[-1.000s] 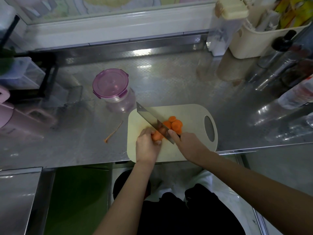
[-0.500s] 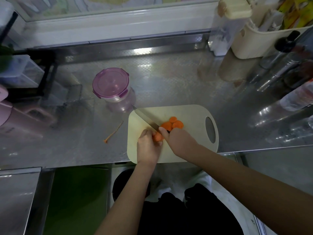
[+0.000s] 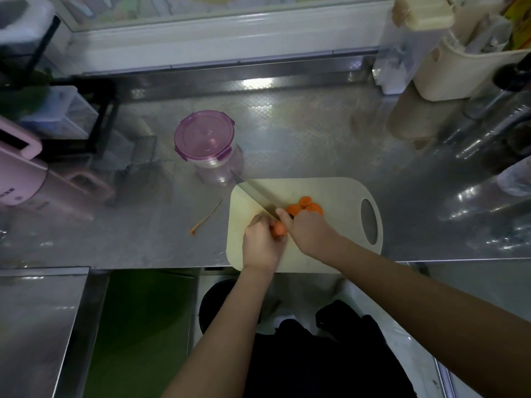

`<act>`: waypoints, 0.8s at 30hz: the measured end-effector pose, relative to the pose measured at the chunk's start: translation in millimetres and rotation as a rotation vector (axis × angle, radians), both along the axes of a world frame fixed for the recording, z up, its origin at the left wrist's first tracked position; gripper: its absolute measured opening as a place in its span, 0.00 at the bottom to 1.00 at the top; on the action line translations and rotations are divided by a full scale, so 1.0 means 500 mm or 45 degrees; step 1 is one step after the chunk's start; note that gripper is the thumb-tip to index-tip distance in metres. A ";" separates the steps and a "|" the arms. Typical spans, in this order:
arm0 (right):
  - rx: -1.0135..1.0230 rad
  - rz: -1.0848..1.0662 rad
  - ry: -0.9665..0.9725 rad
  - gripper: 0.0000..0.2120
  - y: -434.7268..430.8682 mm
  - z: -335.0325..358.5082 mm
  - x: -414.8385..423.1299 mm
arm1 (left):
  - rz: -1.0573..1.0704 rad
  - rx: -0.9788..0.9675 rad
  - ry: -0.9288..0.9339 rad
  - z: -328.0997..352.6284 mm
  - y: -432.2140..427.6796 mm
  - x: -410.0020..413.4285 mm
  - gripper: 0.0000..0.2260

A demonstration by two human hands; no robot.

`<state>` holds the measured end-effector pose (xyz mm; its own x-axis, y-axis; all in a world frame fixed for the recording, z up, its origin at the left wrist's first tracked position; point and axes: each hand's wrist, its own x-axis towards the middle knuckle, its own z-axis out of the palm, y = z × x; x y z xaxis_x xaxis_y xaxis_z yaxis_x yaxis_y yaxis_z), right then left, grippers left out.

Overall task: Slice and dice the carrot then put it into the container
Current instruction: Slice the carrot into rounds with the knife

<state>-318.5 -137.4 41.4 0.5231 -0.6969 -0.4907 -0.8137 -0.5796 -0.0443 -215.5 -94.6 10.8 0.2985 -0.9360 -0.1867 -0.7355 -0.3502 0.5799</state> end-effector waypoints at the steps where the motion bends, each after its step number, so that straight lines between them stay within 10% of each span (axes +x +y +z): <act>1: 0.035 -0.048 -0.048 0.32 0.003 -0.002 -0.006 | 0.015 0.011 0.000 0.003 -0.002 -0.001 0.07; 24: 0.532 -0.793 -0.426 0.20 0.035 -0.015 -0.090 | 0.172 0.077 -0.023 0.004 -0.006 -0.020 0.11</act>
